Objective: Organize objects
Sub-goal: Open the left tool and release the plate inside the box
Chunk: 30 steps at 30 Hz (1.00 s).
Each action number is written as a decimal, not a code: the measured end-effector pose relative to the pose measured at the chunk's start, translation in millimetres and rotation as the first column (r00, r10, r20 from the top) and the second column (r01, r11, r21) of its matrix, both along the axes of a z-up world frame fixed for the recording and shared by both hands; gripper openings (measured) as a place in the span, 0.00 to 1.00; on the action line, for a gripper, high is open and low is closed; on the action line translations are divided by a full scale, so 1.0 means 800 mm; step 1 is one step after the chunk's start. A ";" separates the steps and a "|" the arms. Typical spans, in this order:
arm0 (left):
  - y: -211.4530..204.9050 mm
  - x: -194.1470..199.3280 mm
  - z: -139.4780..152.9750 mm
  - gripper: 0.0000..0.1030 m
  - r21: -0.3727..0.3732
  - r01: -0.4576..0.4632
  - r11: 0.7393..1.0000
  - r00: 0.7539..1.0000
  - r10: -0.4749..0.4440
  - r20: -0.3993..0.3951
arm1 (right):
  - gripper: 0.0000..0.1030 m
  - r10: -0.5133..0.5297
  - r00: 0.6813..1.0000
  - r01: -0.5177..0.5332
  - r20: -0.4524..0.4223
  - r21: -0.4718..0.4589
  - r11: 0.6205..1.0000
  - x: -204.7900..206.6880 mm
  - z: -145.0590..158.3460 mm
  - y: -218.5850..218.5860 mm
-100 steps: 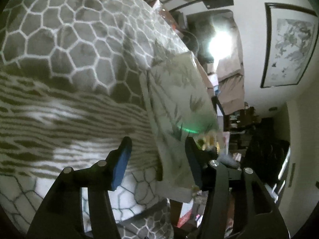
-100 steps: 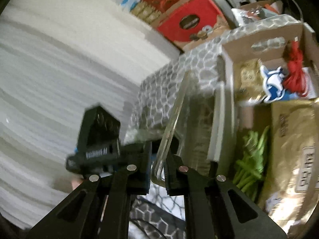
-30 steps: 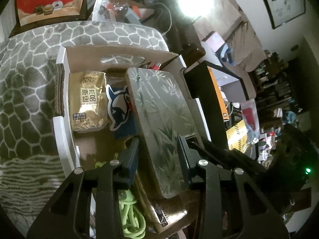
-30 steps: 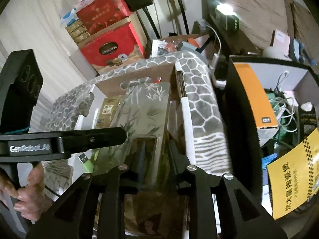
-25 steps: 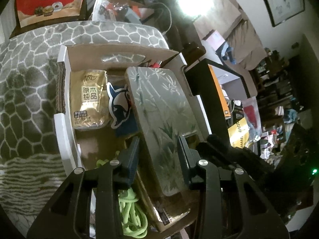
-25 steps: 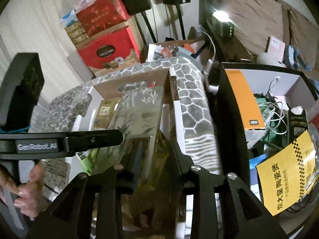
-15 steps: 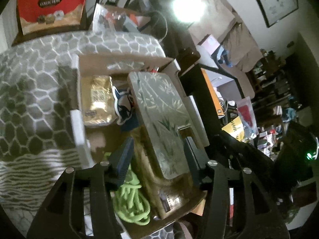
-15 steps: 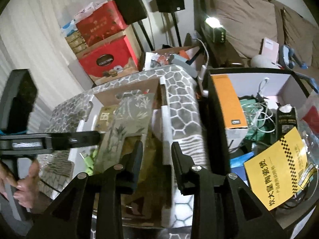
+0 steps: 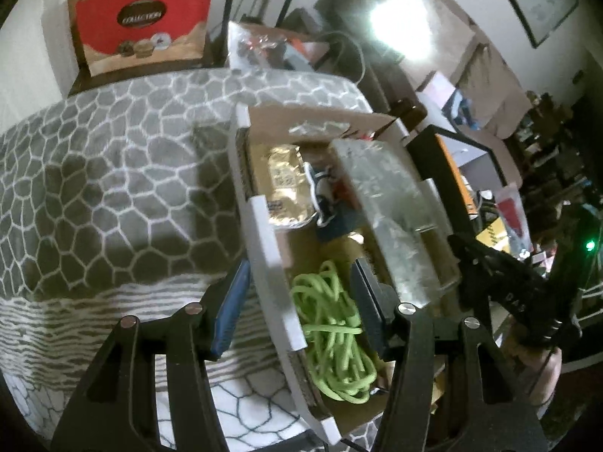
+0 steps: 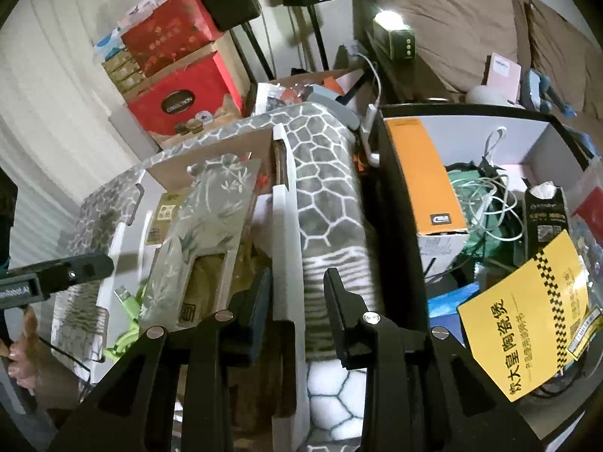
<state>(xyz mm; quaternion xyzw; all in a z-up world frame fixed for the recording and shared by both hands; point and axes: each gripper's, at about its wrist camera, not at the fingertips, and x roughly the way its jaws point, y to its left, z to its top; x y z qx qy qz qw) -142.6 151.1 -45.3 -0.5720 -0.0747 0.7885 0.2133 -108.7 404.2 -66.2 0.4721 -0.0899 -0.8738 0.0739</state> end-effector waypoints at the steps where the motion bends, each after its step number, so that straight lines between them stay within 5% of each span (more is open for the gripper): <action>1: 0.000 -0.001 -0.003 0.51 0.001 0.000 1.000 1.000 0.000 0.005 | 0.29 0.002 1.000 -0.002 0.004 0.004 1.000 -0.002 -0.002 -0.001; 5: 0.002 -0.007 -0.012 0.49 0.006 -0.014 1.000 1.000 0.014 0.006 | 0.17 0.010 1.000 -0.011 0.019 0.008 1.000 -0.009 -0.008 -0.007; 17: 0.001 -0.019 -0.036 0.21 -0.051 -0.074 0.996 0.997 0.075 0.020 | 0.13 0.008 0.999 -0.009 0.044 0.020 1.000 -0.022 -0.023 -0.016; 30: -0.043 -0.009 -0.011 0.21 -0.030 -0.176 0.984 0.984 0.175 -0.035 | 0.13 0.060 0.998 -0.061 0.028 0.052 0.997 -0.039 -0.009 -0.055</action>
